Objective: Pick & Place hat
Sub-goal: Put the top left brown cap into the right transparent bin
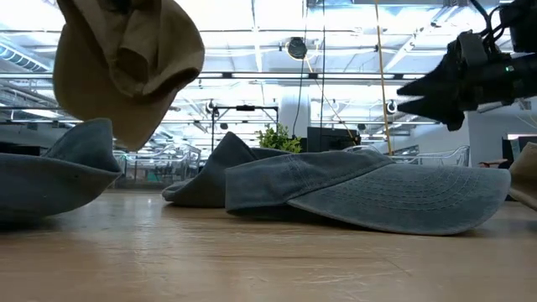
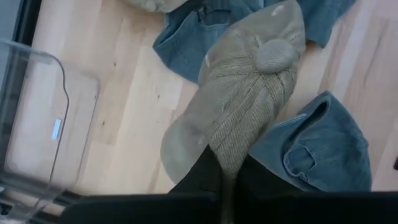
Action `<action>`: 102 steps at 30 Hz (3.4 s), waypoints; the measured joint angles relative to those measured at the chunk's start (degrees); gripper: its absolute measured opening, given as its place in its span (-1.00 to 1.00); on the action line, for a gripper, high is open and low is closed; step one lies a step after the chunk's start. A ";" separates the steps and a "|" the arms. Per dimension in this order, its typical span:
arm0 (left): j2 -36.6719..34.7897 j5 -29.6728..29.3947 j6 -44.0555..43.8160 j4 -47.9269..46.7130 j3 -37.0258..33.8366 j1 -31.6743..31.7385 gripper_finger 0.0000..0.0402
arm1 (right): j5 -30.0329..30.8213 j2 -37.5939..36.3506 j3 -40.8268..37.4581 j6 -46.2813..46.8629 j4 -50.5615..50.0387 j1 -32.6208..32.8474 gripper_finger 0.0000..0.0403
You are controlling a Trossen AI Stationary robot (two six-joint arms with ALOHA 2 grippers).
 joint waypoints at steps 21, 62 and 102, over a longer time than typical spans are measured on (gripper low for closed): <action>0.02 1.68 3.87 4.65 0.00 4.75 -0.97 | 3.04 3.02 9.59 1.51 4.94 0.20 0.38; 0.04 -4.18 15.38 47.51 0.02 13.32 -0.97 | -1.52 39.82 72.79 -14.23 -27.86 2.37 0.39; 0.04 0.40 13.95 51.74 0.04 11.66 -0.97 | -1.43 52.16 73.96 -20.92 -20.67 2.48 0.38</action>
